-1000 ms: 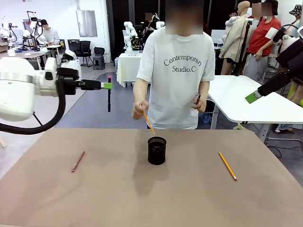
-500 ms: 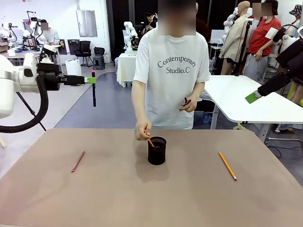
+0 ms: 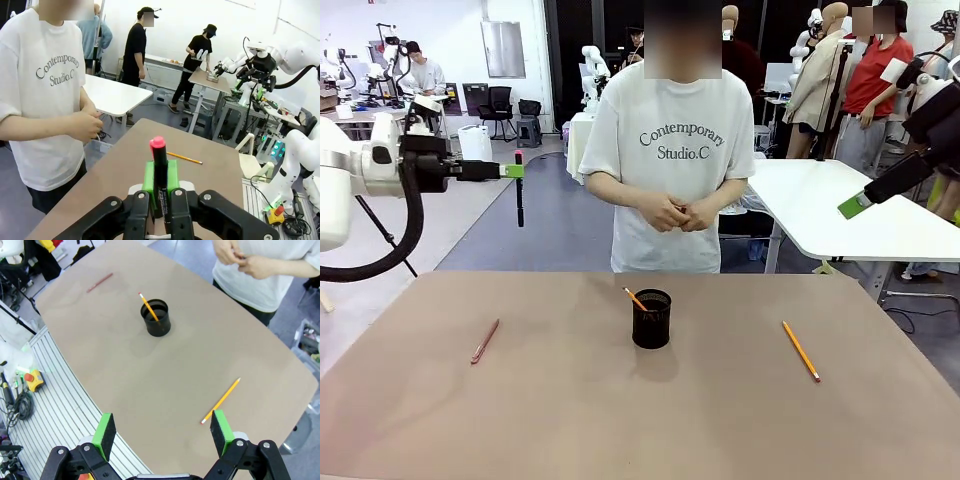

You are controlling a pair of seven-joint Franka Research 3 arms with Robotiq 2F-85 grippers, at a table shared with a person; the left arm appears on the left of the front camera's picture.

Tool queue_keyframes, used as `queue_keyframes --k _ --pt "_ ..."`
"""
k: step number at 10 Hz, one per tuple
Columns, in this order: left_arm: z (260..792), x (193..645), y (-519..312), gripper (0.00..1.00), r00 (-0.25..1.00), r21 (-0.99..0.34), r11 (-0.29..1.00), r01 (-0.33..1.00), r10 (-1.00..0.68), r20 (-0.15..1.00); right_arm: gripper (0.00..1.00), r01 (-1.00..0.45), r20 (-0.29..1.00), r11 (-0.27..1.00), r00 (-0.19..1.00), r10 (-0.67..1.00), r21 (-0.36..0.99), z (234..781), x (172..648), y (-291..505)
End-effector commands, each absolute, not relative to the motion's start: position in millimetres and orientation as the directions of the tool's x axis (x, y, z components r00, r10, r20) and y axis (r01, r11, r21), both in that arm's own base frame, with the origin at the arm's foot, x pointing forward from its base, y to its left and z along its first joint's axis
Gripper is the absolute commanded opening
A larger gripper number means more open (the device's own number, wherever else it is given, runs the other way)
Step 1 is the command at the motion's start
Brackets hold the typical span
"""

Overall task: Place the pens into the pen holder.
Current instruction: Pick up a writing instrument from the table and place it into the Pen holder.

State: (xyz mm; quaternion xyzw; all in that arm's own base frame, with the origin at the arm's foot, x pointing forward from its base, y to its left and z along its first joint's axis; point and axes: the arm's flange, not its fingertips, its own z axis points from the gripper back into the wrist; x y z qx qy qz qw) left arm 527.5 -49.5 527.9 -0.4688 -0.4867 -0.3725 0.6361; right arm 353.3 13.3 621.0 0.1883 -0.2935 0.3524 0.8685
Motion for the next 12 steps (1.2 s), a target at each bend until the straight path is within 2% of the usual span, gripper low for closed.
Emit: queue_keyframes --k 1,12 --pt "529.3 526.4 -50.1 0.00 0.251 -0.236 0.282 0.930 -0.017 0.968 1.00 -0.723 0.646 0.678 0.581 0.495 0.132 622.2 353.3 14.4" --pt "529.3 526.4 -50.1 0.00 0.251 -0.236 0.282 0.930 -0.017 0.968 1.00 -0.723 0.646 0.678 0.581 0.495 0.132 622.2 353.3 14.4"
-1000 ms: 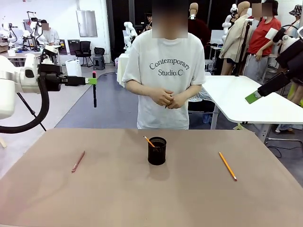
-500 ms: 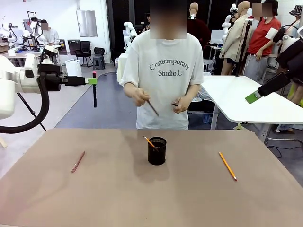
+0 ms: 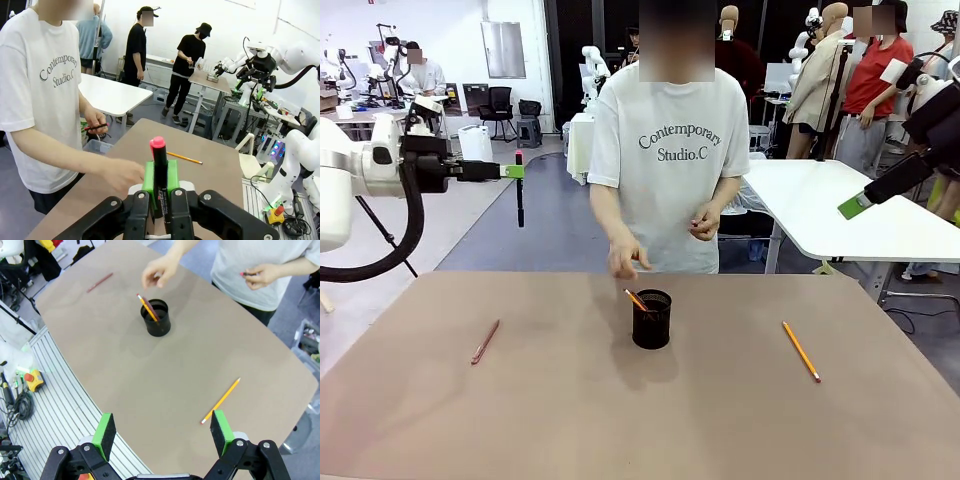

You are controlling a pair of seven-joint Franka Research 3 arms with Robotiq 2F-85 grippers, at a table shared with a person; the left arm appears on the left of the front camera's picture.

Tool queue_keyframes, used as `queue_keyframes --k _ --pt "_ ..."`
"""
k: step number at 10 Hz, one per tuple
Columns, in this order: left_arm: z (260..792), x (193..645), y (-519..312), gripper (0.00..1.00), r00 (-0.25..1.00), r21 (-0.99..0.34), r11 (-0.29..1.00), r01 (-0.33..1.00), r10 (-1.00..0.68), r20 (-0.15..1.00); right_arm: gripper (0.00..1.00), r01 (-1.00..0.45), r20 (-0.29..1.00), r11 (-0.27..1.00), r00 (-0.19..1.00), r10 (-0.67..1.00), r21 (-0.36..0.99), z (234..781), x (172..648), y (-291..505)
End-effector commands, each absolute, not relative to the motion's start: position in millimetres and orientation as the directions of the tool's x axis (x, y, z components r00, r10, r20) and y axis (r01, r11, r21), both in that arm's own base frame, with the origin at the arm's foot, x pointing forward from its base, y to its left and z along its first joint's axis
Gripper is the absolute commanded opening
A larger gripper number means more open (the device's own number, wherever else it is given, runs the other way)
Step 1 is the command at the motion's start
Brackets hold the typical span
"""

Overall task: Place the pens into the pen holder.
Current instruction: Pick up a writing instrument from the table and place it into the Pen holder.

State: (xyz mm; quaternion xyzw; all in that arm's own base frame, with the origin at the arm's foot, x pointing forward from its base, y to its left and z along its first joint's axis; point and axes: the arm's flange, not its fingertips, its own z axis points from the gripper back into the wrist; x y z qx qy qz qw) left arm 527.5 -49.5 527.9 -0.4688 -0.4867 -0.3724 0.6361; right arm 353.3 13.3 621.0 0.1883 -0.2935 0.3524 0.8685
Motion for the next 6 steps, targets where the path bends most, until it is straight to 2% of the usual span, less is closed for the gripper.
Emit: queue_keyframes --k 1,6 --pt "529.3 526.4 -50.1 0.00 0.251 -0.236 0.282 0.930 -0.017 0.968 1.00 -0.723 0.646 0.678 0.581 0.495 0.132 622.2 353.3 14.4" --pt "529.3 526.4 -50.1 0.00 0.251 -0.236 0.282 0.930 -0.017 0.968 1.00 -0.723 0.646 0.678 0.581 0.495 0.132 622.2 353.3 14.4"
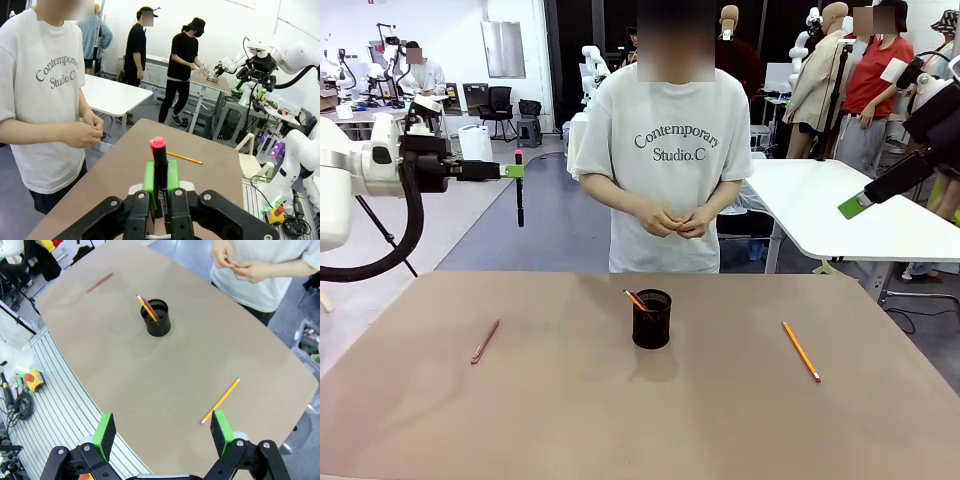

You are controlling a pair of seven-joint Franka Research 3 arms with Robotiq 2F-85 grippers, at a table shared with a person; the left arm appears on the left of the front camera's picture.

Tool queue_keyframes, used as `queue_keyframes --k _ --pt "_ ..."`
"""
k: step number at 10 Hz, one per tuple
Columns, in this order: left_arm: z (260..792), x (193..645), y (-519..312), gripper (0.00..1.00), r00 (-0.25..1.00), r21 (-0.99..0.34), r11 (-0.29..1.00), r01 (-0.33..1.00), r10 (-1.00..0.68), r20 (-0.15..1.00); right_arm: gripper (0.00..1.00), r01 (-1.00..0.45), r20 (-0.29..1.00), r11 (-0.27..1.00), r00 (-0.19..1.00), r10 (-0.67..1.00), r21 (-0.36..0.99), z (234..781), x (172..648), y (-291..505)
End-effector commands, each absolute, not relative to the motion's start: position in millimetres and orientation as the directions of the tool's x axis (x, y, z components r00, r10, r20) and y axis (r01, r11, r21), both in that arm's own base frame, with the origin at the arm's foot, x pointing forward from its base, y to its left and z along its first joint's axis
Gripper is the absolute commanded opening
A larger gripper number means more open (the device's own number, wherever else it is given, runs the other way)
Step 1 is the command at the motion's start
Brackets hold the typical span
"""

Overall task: Place the pens into the pen holder.
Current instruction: Pick up a writing instrument from the table and place it into the Pen holder.

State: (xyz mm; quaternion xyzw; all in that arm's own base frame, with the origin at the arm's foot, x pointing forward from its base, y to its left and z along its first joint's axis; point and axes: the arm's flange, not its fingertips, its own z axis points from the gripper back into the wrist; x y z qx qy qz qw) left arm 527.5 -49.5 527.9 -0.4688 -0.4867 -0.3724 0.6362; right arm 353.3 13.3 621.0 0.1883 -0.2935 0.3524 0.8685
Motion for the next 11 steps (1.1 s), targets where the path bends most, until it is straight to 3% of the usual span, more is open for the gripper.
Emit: queue_keyframes --k 1,11 --pt "529.3 526.4 -50.1 0.00 0.251 -0.236 0.282 0.930 -0.017 0.968 1.00 -0.723 0.646 0.678 0.581 0.495 0.132 622.2 353.3 14.4" --pt "529.3 526.4 -50.1 0.00 0.251 -0.236 0.282 0.930 -0.017 0.968 1.00 -0.723 0.646 0.678 0.581 0.495 0.132 622.2 353.3 14.4"
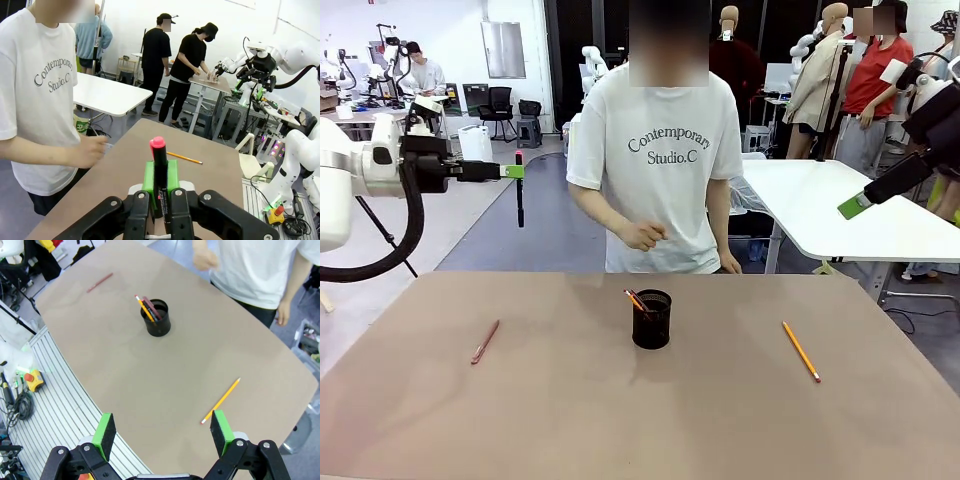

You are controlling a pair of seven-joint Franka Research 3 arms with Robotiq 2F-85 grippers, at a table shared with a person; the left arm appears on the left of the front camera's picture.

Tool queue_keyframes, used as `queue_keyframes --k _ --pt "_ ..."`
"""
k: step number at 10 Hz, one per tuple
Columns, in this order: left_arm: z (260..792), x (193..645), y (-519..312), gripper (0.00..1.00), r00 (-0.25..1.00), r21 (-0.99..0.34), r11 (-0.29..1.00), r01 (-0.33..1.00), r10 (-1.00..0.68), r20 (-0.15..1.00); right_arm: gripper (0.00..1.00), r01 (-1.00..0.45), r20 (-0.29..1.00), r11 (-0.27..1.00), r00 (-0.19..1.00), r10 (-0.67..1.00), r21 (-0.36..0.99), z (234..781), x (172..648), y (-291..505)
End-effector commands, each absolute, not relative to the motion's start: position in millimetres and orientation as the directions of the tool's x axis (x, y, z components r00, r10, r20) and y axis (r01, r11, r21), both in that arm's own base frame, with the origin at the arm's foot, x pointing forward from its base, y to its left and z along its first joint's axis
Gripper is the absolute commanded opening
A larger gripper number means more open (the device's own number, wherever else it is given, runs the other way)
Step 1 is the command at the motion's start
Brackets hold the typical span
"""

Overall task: Place the pens into the pen holder.
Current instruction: Pick up a writing instrument from the table and place it into the Pen holder.

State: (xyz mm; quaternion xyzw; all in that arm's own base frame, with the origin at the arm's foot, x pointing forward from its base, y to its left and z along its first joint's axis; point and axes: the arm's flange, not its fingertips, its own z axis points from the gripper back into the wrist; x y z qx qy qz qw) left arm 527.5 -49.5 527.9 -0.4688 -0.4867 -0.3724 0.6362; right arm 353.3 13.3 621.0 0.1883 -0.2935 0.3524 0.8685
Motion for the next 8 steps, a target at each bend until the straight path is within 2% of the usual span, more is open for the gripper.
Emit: queue_keyframes --k 1,8 --pt "529.3 526.4 -50.1 0.00 0.251 -0.236 0.282 0.930 -0.017 0.968 1.00 -0.723 0.646 0.678 0.581 0.495 0.132 622.2 353.3 14.4" --pt "529.3 526.4 -50.1 0.00 0.251 -0.236 0.282 0.930 -0.017 0.968 1.00 -0.723 0.646 0.678 0.581 0.495 0.132 622.2 353.3 14.4"
